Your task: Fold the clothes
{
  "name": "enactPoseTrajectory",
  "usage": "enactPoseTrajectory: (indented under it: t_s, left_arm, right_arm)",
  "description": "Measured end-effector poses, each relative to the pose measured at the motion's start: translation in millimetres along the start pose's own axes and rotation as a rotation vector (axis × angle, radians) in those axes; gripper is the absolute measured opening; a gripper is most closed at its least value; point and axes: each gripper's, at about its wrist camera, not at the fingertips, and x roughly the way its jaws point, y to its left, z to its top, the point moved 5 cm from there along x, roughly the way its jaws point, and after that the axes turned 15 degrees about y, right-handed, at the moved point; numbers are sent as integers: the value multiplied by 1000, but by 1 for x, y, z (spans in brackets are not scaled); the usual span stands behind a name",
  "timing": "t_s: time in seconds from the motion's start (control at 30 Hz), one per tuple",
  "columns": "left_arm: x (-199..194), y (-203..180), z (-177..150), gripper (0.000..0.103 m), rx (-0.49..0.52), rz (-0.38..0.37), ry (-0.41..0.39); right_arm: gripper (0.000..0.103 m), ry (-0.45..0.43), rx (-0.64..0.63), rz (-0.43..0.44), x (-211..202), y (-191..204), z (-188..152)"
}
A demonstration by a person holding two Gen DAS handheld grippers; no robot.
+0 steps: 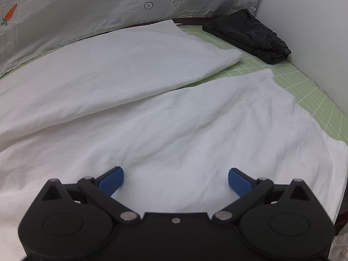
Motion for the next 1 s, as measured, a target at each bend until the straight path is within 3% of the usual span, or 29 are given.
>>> enactPoseTrajectory:
  t_s: [0.17, 0.27, 0.47, 0.6, 0.7, 0.73, 0.8, 0.83, 0.87, 1.0]
  left_arm:
    - [-39, 11, -24, 63, 5, -9, -11]
    - [-63, 20, -53, 69, 7, -12, -5]
    - [-76, 36, -133, 76, 22, 25, 100]
    - [-83, 55, -177, 79, -71, 67, 118]
    - [-88, 64, -194, 85, -106, 55, 110]
    - [-90, 64, -196, 82, -114, 39, 101]
    - [-93, 66, -201, 63, -128, 11, 85]
    - [-93, 66, -203, 39, -133, 7, 82]
    - [-94, 66, -204, 25, -141, -5, 79]
    - [-113, 74, -210, 17, -150, 35, 38]
  right_arm:
    - [103, -17, 21, 9, 1, -3, -4]
    - [103, -26, 36, 17, 1, -4, -6]
    - [103, -35, 36, 29, -1, -2, -10]
    - [103, -26, 2, 43, -6, 2, -20]
    - [103, -16, -43, 65, -14, 7, -34]
    - [103, -17, -53, 75, -16, 9, -40]
    - [103, -18, -74, 92, -21, 11, -51]
    - [103, -17, -90, 92, -23, 11, -53]
    - [103, -17, -106, 93, -25, 11, -56]
    - [103, -12, -159, 95, -31, 11, -67]
